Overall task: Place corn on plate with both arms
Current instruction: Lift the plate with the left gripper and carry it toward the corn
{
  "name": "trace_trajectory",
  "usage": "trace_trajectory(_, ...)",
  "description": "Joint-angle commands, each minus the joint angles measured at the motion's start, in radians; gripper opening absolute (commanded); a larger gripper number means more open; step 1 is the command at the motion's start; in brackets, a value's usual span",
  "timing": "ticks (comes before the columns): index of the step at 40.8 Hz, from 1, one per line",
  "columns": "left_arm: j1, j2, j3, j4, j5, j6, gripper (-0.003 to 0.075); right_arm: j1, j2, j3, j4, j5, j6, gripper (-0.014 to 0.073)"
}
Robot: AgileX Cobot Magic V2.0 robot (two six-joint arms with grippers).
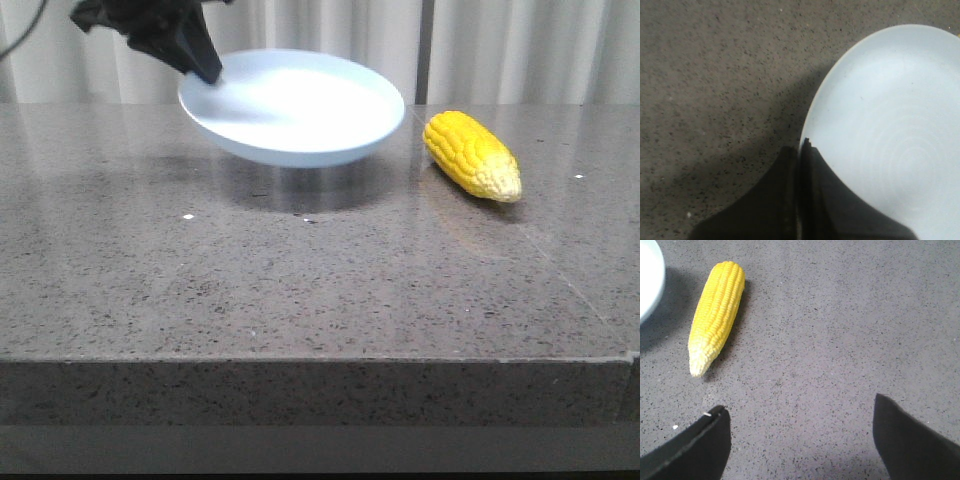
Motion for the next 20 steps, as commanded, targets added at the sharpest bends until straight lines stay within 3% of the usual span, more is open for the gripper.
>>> trace_trajectory(1, -0.01, -0.021, -0.036, -0.061, -0.064, -0.001, -0.002, -0.006, 0.006, -0.033, 0.004, -0.061, -0.008, 0.0606)
trace_trajectory(16, -0.01, 0.044, -0.036, -0.052, -0.055, -0.003, -0.0014, -0.006, 0.006, -0.033, 0.004, -0.061, -0.008, 0.0606)
trace_trajectory(20, -0.01, 0.045, -0.036, -0.052, -0.055, -0.003, 0.0066, -0.006, 0.006, -0.033, 0.004, -0.061, -0.008, 0.0606)
